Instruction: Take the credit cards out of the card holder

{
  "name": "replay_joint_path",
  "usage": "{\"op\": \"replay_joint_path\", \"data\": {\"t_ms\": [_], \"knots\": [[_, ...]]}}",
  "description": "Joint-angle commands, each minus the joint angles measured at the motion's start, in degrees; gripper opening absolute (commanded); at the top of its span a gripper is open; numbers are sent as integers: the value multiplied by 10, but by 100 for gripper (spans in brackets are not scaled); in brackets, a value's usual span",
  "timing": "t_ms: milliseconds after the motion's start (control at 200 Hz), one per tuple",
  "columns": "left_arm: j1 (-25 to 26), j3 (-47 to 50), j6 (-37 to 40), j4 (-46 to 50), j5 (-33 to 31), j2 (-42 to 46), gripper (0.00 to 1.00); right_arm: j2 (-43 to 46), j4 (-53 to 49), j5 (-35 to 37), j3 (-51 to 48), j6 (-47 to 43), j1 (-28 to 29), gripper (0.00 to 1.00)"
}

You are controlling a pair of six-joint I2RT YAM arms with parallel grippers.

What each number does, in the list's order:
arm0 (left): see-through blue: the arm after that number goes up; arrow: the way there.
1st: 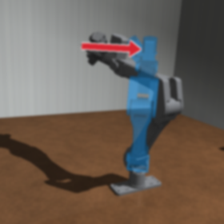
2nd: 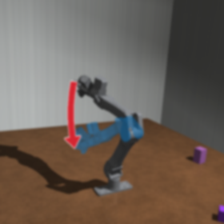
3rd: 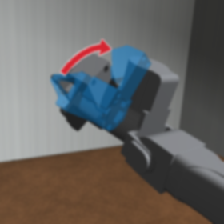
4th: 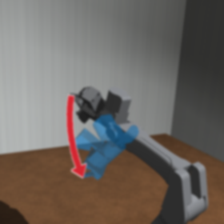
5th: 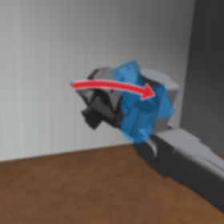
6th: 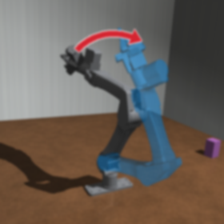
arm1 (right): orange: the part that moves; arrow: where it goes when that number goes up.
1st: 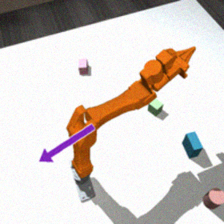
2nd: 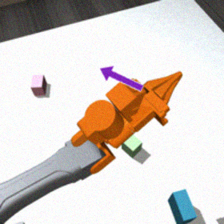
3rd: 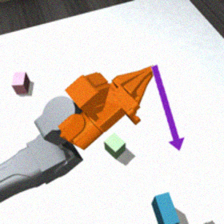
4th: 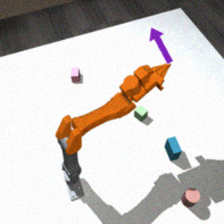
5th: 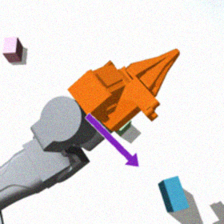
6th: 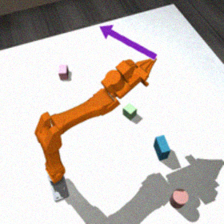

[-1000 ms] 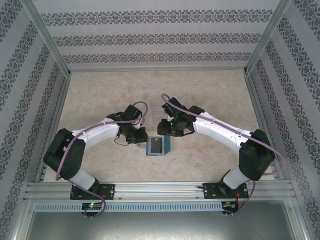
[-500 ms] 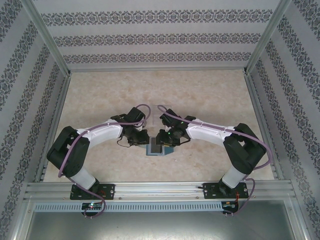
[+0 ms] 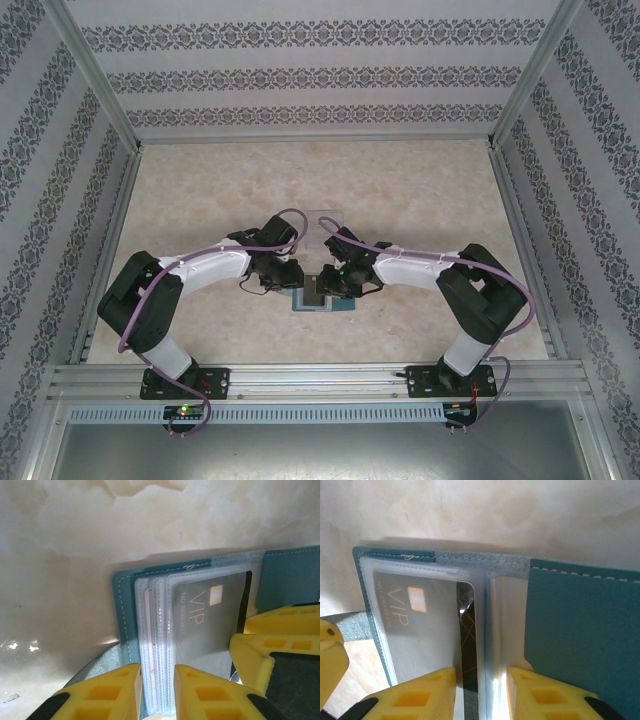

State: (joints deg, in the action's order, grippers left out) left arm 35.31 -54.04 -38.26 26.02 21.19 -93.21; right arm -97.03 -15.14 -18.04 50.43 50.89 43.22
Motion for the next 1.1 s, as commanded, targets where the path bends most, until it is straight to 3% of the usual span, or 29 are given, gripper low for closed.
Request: {"op": "replay_joint_path", "data": {"t_ms": [0, 115, 475, 1099], "knots": [[9, -4, -14, -21, 5, -11, 27, 3, 25, 15, -16, 8, -5, 33], [11, -1, -16, -34, 9, -12, 30, 11, 35, 15, -25, 11, -4, 34], [15, 6, -12, -30, -9, -40, 28, 38, 81, -1, -48, 23, -9, 40], [14, 5, 3, -17, -23, -64, 24, 53, 143, -35, -63, 20, -15, 38]]}}
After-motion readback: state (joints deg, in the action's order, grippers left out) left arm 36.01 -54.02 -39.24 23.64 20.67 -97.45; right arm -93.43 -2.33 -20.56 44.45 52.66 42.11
